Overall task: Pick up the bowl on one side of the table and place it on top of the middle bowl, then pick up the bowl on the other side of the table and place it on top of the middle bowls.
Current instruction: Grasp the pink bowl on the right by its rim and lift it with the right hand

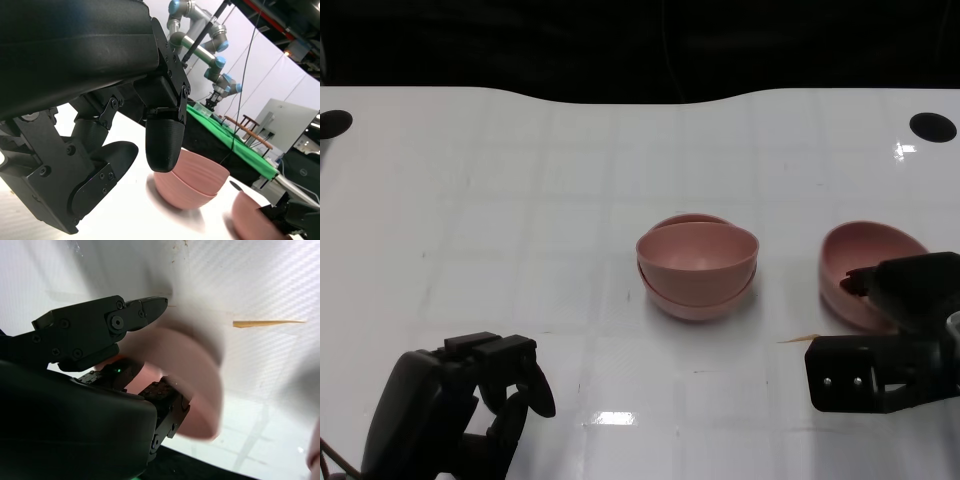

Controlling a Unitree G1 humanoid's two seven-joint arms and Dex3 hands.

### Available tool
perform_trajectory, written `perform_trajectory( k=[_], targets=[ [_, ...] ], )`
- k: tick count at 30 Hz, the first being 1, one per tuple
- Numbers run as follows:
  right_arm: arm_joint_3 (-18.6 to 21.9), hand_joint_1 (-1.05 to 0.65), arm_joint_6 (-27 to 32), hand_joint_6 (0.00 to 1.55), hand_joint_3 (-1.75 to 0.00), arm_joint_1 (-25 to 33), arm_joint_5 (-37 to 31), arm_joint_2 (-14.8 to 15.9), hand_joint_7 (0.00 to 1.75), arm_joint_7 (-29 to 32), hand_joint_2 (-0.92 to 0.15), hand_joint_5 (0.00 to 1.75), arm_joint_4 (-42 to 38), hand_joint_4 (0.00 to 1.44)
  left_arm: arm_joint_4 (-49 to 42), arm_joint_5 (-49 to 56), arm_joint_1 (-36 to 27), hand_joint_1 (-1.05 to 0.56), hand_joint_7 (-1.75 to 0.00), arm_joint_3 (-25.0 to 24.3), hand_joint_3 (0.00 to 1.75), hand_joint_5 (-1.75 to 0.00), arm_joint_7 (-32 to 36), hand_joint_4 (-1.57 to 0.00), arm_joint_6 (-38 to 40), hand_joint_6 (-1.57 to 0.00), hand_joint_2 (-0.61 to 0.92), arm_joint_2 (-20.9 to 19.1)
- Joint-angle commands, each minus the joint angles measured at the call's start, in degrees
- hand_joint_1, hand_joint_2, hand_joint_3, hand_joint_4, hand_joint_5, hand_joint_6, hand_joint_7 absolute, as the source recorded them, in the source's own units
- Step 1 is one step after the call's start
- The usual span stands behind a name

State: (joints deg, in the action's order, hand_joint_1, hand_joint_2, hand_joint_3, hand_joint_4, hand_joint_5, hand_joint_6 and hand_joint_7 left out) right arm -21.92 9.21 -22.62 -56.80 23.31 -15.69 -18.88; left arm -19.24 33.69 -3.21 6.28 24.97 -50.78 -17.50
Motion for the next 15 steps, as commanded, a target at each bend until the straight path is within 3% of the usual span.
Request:
perform_trajectory(
  k=[1, 5, 7, 8, 12, 15],
  targets=[
    [-1.1, -0.37, -1.1, 0.5, -0.01, -2.1, 1.5, 0.7, 0.02, 0.8, -0.92, 0.13, -3.9, 0.76, 0.8, -0.6, -0.3, -0.11, -1.51, -0.3, 1.61, -1.71, -0.9, -0.89, 0.6, -0.83, 0.23, -0.5],
    [-3.2, -0.32, -3.6, 0.61, -0.07, -5.0, 1.8, 0.8, 0.05, 4.0, -0.92, 0.24, -10.3, 0.92, 1.0, -0.6, -0.3, -0.09, -1.51, -0.3, 1.61, -1.71, -1.0, -0.89, 0.6, -0.83, 0.22, -0.4],
    [-4.0, -0.29, -5.2, 0.8, -0.09, -6.1, 2.0, 0.9, 0.04, 6.4, -0.92, 0.81, -13.1, 0.86, 1.1, -0.8, -0.4, -0.09, -1.52, -0.3, 1.61, -1.71, -1.2, -0.89, 0.7, -0.83, 0.22, -0.4],
    [-4.3, -0.27, -5.7, 0.9, -0.09, -6.5, 2.1, 1.0, 0.06, 7.2, -0.92, 1.02, -14.2, 0.85, 1.2, -0.9, -0.5, -0.09, -1.52, -0.3, 1.61, -1.71, -1.3, -0.89, 0.7, -0.83, 0.22, -0.4],
    [-5.0, -0.25, -7.5, 1.03, -0.06, -7.4, 2.4, 1.3, 0.07, 11.8, -0.92, 1.28, -16.7, 0.83, 1.3, -0.9, -0.4, -0.09, -1.51, -0.3, 1.62, -1.71, -1.6, -0.89, 0.9, -0.83, 0.22, -0.4],
    [-4.7, -0.22, -9.4, 1.11, -0.06, -7.3, 3.2, 1.4, 0.07, 17.1, -0.92, 1.33, -17.6, 0.82, 1.0, -1.3, -0.2, -0.07, -1.5, -0.3, 1.63, -1.69, -1.9, -0.9, 0.8, -0.84, 0.21, -0.4]
  ],
)
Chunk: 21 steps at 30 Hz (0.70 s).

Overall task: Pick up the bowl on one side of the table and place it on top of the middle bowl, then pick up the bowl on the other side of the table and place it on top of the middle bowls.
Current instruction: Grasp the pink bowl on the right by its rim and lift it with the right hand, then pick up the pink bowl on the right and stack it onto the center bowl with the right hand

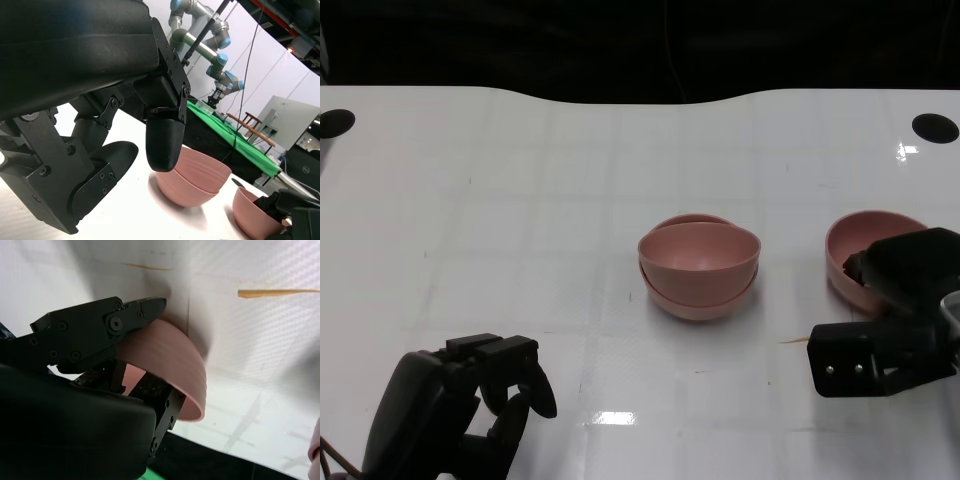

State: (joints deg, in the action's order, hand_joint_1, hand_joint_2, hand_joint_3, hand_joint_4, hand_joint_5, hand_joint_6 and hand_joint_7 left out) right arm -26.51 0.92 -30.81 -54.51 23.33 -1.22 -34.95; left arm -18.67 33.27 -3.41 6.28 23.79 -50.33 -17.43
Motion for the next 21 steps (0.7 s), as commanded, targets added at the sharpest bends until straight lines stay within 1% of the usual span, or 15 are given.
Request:
perform_trajectory(
  k=[1, 2, 3, 5, 6, 8, 10, 13, 15, 17, 18, 19, 21],
  targets=[
    [-0.1, -0.22, -1.4, 1.14, -0.07, 0.9, 1.1, 1.4, 0.08, 3.4, -0.92, 1.38, -1.6, 0.82, 0.5, -1.0, 0.0, -0.07, -1.5, -0.3, 1.63, -1.69, -0.9, -0.9, 0.3, -0.84, 0.21, -0.4],
    [-0.2, -0.21, -1.3, 1.16, -0.07, 1.0, 1.0, 1.6, 0.08, 3.8, -0.92, 1.41, -1.1, 0.81, 0.6, -1.1, -0.1, -0.07, -1.49, -0.3, 1.63, -1.68, -1.1, -0.9, 0.4, -0.84, 0.21, -0.5],
    [-0.3, -0.21, -1.2, 1.2, -0.07, 1.2, 0.8, 1.7, 0.12, 4.4, -0.92, 1.52, -0.3, 0.79, 0.7, -1.1, -0.2, -0.07, -1.49, -0.4, 1.64, -1.68, -1.2, -0.91, 0.6, -0.84, 0.21, -0.5],
    [0.0, -0.19, -1.4, 1.15, -0.02, 2.0, 0.8, 2.2, 0.34, 6.0, -0.92, 1.62, 1.9, 0.78, 0.8, -1.1, -0.3, -0.08, -1.49, -0.4, 1.64, -1.67, -1.4, -0.91, 0.7, -0.85, 0.21, -0.4],
    [0.2, -0.18, -1.7, 1.13, -0.01, 2.5, 0.7, 2.5, 0.42, 7.2, -0.91, 1.63, 2.9, 0.8, 0.6, -1.1, -0.2, -0.07, -1.49, -0.4, 1.64, -1.67, -1.3, -0.91, 0.5, -0.85, 0.21, -0.5],
    [0.5, -0.16, -2.1, 1.03, 0.0, 3.3, 0.6, 3.2, 0.67, 8.9, -0.89, 1.62, 5.3, 0.82, 0.3, -1.0, -0.1, -0.07, -1.49, -0.4, 1.64, -1.67, -1.2, -0.91, 0.2, -0.85, 0.21, -0.5],
    [1.0, -0.15, -1.7, 1.0, 0.0, 4.0, 0.5, 3.7, 0.74, 9.0, -0.89, 1.62, 8.3, 0.82, 0.3, -0.9, 0.0, -0.06, -1.49, -0.4, 1.64, -1.68, -1.1, -0.91, 0.1, -0.84, 0.21, -0.6],
    [2.1, -0.17, -0.9, 0.99, 0.0, 5.1, 0.8, 4.3, 0.69, 8.5, -0.9, 1.65, 13.3, 0.84, 0.1, -0.8, 0.1, -0.06, -1.5, -0.4, 1.64, -1.69, -1.0, -0.91, 0.0, -0.85, 0.2, -0.6],
    [3.5, -0.12, -2.4, 1.04, 0.0, 5.7, 2.4, 4.0, 0.69, 10.2, -0.86, 1.71, 15.8, 0.86, -0.3, -0.9, 0.3, -0.06, -1.49, -0.4, 1.64, -1.69, -0.9, -0.9, -0.3, -0.85, 0.2, -0.6],
    [4.3, -0.12, -3.2, 1.05, -0.01, 5.9, 3.3, 3.8, 0.67, 10.6, -0.86, 1.74, 17.9, 0.86, -0.3, -0.8, 0.3, -0.06, -1.49, -0.4, 1.64, -1.68, -0.9, -0.9, -0.3, -0.85, 0.2, -0.7],
    [4.6, -0.13, -3.1, 1.05, -0.01, 5.8, 3.6, 3.7, 0.64, 9.9, -0.87, 1.74, 19.3, 0.87, -0.4, -0.6, 0.3, -0.06, -1.5, -0.4, 1.64, -1.68, -0.8, -0.9, -0.2, -0.85, 0.2, -0.7],
    [4.9, -0.15, -3.0, 1.08, -0.01, 5.8, 3.8, 3.5, 0.55, 9.3, -0.87, 1.74, 20.3, 0.87, -0.4, -0.5, 0.3, -0.06, -1.5, -0.4, 1.64, -1.69, -0.7, -0.91, -0.2, -0.85, 0.2, -0.7],
    [5.3, -0.16, -3.1, 1.13, -0.01, 5.7, 4.5, 3.3, 0.46, 8.6, -0.88, 1.75, 21.8, 0.86, -0.3, -0.3, 0.3, -0.07, -1.5, -0.4, 1.64, -1.69, -0.6, -0.9, -0.1, -0.85, 0.2, -0.7]
  ],
)
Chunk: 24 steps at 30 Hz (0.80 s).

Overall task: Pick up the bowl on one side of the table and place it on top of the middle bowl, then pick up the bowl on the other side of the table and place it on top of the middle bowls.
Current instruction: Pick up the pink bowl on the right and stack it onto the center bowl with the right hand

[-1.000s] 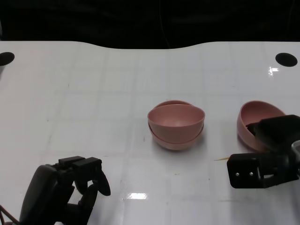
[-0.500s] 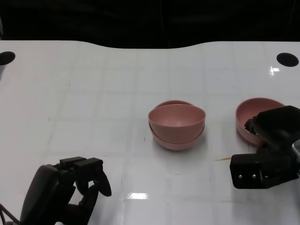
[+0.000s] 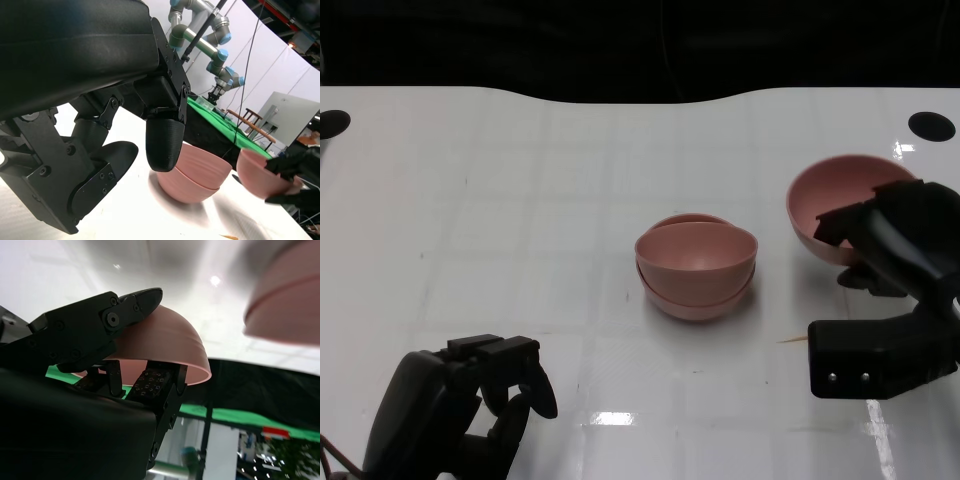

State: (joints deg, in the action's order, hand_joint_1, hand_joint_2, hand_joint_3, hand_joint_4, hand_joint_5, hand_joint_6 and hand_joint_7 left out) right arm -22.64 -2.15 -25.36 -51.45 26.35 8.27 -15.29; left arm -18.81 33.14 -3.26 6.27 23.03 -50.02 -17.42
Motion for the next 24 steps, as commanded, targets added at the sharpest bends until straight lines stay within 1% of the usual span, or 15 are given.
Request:
perform_trajectory(
  k=[1, 3, 5, 6, 9, 10, 11, 12, 13, 14, 17, 20, 21, 24],
  targets=[
    [1.6, -0.15, -0.4, 1.14, -0.01, 0.0, 1.8, 0.1, 0.46, -1.0, -0.88, 1.75, 2.8, 0.86, -0.2, -0.2, 0.1, -0.07, -1.5, -0.4, 1.64, -1.69, 0.1, -0.9, -0.3, -0.84, 0.2, -0.7],
    [1.9, -0.14, -1.4, 1.16, -0.01, -0.6, 3.0, -0.5, 0.46, -1.0, -0.87, 1.75, 3.6, 0.87, -0.5, -0.2, 0.3, -0.07, -1.5, -0.3, 1.64, -1.69, 0.1, -0.9, -0.4, -0.84, 0.2, -0.7],
    [2.0, -0.09, -4.7, 1.08, -0.02, -1.7, 4.7, -1.4, 0.78, 1.3, -0.86, 1.75, 1.7, 0.9, -0.5, 0.0, 0.3, -0.08, -1.5, -0.3, 1.64, -1.69, 0.0, -0.9, -0.1, -0.85, 0.2, -0.7],
    [2.0, -0.07, -6.4, 1.04, -0.02, -2.3, 5.6, -1.8, 0.91, 2.0, -0.86, 1.75, 0.7, 0.91, -0.4, -0.1, 0.2, -0.08, -1.5, -0.3, 1.65, -1.69, -0.1, -0.91, 0.0, -0.85, 0.2, -0.7],
    [2.0, -0.06, -11.5, 1.01, -0.06, -4.2, 7.3, -2.6, 1.02, 4.0, -0.89, 1.75, -2.8, 0.92, -0.3, 0.0, 0.2, -0.08, -1.49, -0.3, 1.65, -1.69, -0.1, -0.91, 0.1, -0.85, 0.2, -0.8],
    [1.7, -0.07, -13.3, 0.98, -0.26, -5.2, 7.2, -2.8, 1.12, 4.9, -0.81, 1.75, -4.2, 0.92, -0.3, -0.1, 0.1, -0.07, -1.49, -0.4, 1.65, -1.68, -0.2, -0.91, 0.1, -0.85, 0.2, -0.8],
    [1.5, -0.08, -14.6, 0.95, -0.62, -5.9, 7.1, -2.9, 1.2, 5.6, -0.63, 1.75, -5.4, 0.92, -0.3, -0.1, 0.1, -0.07, -1.49, -0.4, 1.65, -1.68, -0.2, -0.91, 0.1, -0.85, 0.2, -0.8],
    [1.3, -0.08, -15.8, 0.93, -0.9, -6.8, 7.1, -3.4, 1.24, 6.2, -0.49, 1.75, -6.6, 0.91, -0.3, -0.2, 0.1, -0.07, -1.49, -0.3, 1.65, -1.68, -0.3, -0.91, 0.1, -0.85, 0.2, -0.8],
    [1.3, -0.08, -16.6, 0.92, -1.0, -7.3, 7.1, -3.7, 1.27, 6.5, -0.43, 1.75, -7.5, 0.91, -0.3, -0.3, 0.1, -0.08, -1.49, -0.3, 1.65, -1.68, -0.4, -0.91, 0.1, -0.85, 0.2, -0.8],
    [1.2, -0.08, -17.8, 0.91, -1.05, -8.3, 7.5, -4.4, 1.29, 6.6, -0.4, 1.75, -8.6, 0.91, -0.5, -0.2, 0.2, -0.08, -1.49, -0.3, 1.65, -1.68, -0.2, -0.91, -0.1, -0.85, 0.2, -0.9],
    [0.9, -0.11, -20.2, 0.9, -1.1, -10.3, 8.1, -6.1, 1.28, 6.9, -0.39, 1.75, -11.3, 0.92, -0.9, -0.2, 0.3, -0.07, -1.48, -0.3, 1.64, -1.67, 0.0, -0.91, -0.6, -0.85, 0.2, -0.9],
    [0.5, -0.12, -21.8, 0.93, -1.16, -11.6, 7.9, -7.0, 1.22, 6.8, -0.37, 1.75, -13.3, 0.92, -0.8, -0.3, 0.2, -0.07, -1.48, -0.2, 1.63, -1.67, -0.2, -0.91, -0.3, -0.85, 0.21, -0.8],
    [0.1, -0.13, -22.8, 0.92, -1.16, -12.3, 8.0, -7.4, 1.23, 6.4, -0.39, 1.74, -14.3, 0.91, -0.6, -0.3, 0.2, -0.07, -1.48, -0.2, 1.63, -1.67, -0.3, -0.91, 0.0, -0.85, 0.21, -0.8],
    [-0.8, -0.12, -25.3, 0.88, -1.1, -13.8, 8.9, -8.3, 1.27, 5.1, -0.39, 1.75, -16.8, 0.89, -0.6, -0.2, 0.2, -0.07, -1.48, -0.2, 1.63, -1.67, -0.4, -0.91, 0.1, -0.85, 0.21, -0.8]
  ],
)
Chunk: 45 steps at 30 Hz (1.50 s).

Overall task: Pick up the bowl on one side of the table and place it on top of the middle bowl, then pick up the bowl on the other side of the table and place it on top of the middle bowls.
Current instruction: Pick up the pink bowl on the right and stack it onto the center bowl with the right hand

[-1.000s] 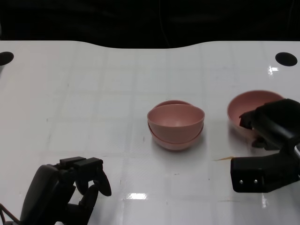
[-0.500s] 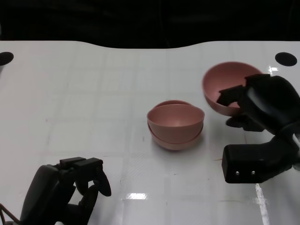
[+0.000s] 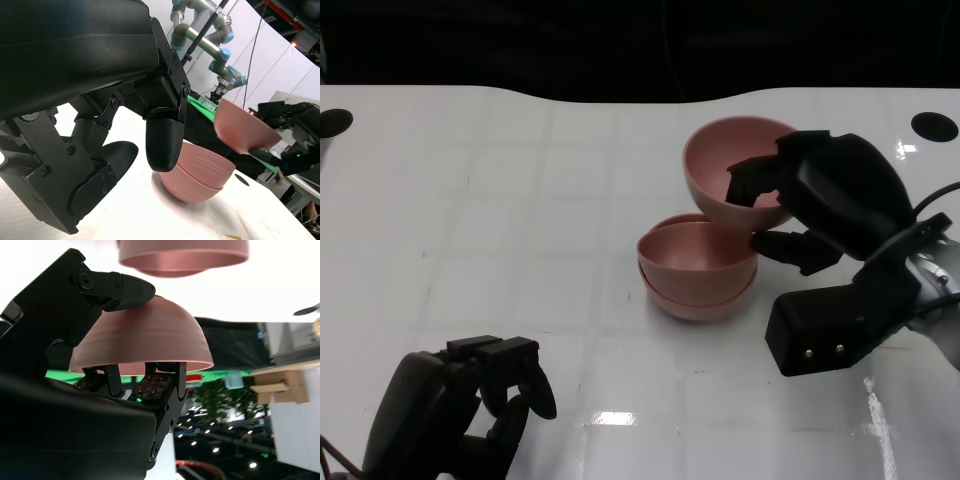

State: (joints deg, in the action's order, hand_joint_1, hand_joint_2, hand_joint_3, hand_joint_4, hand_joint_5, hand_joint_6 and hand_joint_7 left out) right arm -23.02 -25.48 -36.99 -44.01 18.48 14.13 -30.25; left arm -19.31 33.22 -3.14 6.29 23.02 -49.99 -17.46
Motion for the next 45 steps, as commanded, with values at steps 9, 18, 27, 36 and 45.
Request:
perform_trajectory(
  k=[9, 18, 27, 36, 45],
  targets=[
    [-1.7, -0.1, -7.9, 0.9, -1.09, -4.7, 2.9, -2.0, 1.27, -2.2, -0.37, 1.74, -8.4, 0.92, -0.7, 0.0, 0.4, -0.08, -1.48, -0.1, 1.65, -1.66, 0.1, -0.92, -0.5, -0.85, 0.21, -0.7],
    [-1.7, -0.1, -10.6, 1.0, -0.87, -5.6, 5.2, -1.7, 0.62, -6.4, -0.48, 1.29, -11.0, 0.92, -0.9, -0.4, 0.5, -0.08, -1.47, 0.1, 1.64, -1.68, -0.3, -0.91, -0.6, -0.85, 0.23, -0.6],
    [-1.8, -0.42, -9.6, 0.88, -0.06, -5.0, 4.5, -0.2, 0.01, -9.2, -0.9, 0.32, -8.5, 0.89, -0.7, -0.1, 0.3, -0.08, -1.48, 0.1, 1.62, -1.69, -0.2, -0.91, -0.3, -0.84, 0.23, -0.7],
    [-1.8, -0.62, -7.0, 0.63, -0.2, -3.7, 4.8, 1.6, 0.0, -14.2, -0.92, 0.09, -4.4, 0.68, -0.8, -0.4, 0.4, -0.07, -1.48, 0.2, 1.63, -1.69, -0.3, -0.9, -0.6, -0.85, 0.23, -0.6],
    [-1.8, -0.65, -6.6, 0.52, -0.23, -3.4, 4.8, 2.8, 0.0, -15.6, -0.92, 0.03, -3.1, 0.59, -1.0, -0.5, 0.4, -0.08, -1.48, 0.1, 1.62, -1.69, -0.3, -0.9, -0.7, -0.84, 0.24, -0.7]
  ],
)
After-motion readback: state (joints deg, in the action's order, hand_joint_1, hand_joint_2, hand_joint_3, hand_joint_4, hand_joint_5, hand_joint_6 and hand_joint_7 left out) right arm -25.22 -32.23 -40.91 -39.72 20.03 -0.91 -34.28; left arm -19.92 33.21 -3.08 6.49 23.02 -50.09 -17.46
